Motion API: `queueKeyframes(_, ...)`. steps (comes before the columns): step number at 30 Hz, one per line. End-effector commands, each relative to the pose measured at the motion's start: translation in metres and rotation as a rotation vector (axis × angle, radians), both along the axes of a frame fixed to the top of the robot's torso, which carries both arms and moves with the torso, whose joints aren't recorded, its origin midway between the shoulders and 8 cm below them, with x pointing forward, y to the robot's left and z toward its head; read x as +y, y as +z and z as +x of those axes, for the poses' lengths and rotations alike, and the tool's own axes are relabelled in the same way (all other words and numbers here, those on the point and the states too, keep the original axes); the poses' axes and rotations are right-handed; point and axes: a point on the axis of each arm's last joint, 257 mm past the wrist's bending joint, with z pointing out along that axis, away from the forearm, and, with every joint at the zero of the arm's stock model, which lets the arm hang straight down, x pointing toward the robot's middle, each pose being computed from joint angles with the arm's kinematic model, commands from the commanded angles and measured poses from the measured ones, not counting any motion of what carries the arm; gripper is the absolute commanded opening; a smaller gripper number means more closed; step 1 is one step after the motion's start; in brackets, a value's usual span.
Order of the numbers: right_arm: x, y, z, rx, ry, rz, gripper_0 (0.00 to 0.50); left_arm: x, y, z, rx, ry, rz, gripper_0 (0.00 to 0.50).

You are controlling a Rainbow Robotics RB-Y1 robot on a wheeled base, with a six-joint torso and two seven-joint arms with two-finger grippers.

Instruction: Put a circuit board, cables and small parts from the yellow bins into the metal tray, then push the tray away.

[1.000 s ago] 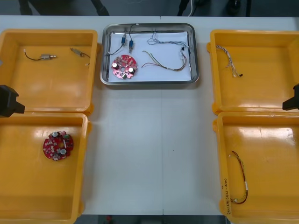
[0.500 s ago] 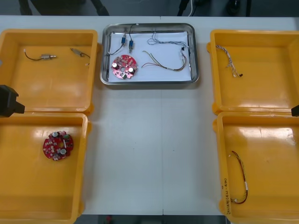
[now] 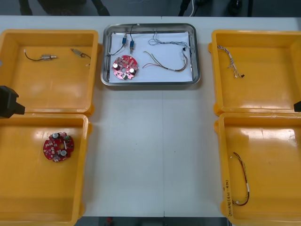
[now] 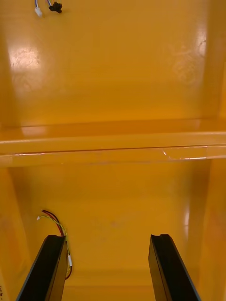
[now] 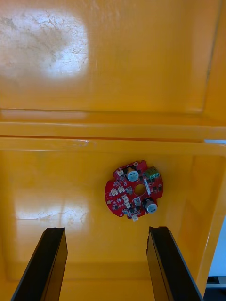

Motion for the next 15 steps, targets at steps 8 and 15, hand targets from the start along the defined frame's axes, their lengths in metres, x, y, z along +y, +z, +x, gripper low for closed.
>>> queueKeyframes(8,-0.0182,0.0115,-0.0045,-0.009,-0.009,-0.057,0.500,0.0041,0.0045,-0.0029,-0.020,-0.061,0.045,0.500)
queueKeyframes(15,-0.0182,0.0115,-0.0045,-0.009,-0.009,-0.057,0.500,0.0041,0.0045,-0.0029,-0.020,-0.061,0.045,0.500)
